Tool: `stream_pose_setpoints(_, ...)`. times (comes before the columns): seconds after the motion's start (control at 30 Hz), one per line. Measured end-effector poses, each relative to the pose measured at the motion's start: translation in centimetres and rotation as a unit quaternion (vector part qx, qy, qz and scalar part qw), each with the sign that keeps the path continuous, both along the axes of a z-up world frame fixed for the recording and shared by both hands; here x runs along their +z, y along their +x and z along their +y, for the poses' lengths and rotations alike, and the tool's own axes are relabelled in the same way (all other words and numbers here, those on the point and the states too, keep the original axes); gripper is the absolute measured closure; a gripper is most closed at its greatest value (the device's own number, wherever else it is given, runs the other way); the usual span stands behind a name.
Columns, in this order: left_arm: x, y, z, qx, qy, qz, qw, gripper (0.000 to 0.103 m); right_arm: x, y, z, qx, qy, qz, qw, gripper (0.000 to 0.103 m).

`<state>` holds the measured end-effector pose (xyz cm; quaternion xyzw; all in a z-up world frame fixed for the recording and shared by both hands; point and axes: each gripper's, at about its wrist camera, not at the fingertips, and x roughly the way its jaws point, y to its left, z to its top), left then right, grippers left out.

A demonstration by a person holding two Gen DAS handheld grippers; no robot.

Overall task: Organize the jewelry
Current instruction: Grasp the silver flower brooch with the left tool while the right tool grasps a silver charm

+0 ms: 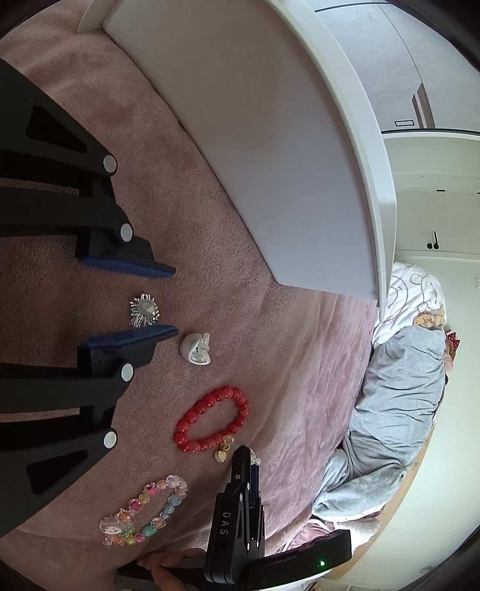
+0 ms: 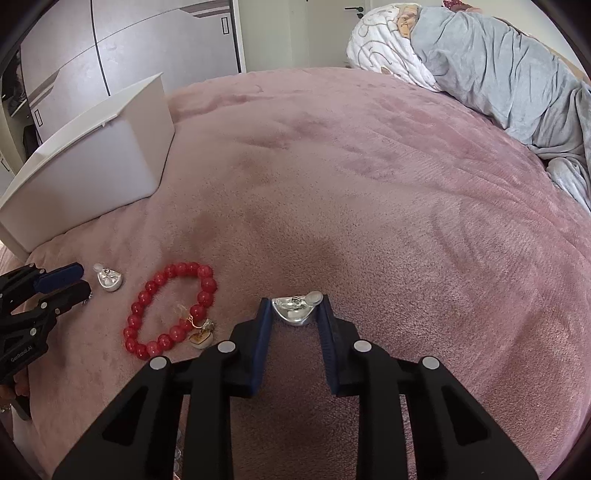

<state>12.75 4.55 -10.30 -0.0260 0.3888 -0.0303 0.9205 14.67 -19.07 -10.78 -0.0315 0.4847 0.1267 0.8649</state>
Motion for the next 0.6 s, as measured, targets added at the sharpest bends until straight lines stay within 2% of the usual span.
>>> stream_pose_setpoints(0.3, 0.0, -0.7, 0.4, -0.004, -0.031, -0.003, 0.9995, 0.081, -0.2, -0.3, 0.1, 0.004, -0.005, -0.002, 1.0, 0.077)
stream_pose_setpoints(0.6, 0.8, -3.2, 1.4, 0.0, -0.067, -0.013, 0.9977, 0.081, 0.7, -1.0, 0.6, 0.008, -0.012, -0.008, 1.0, 0.077)
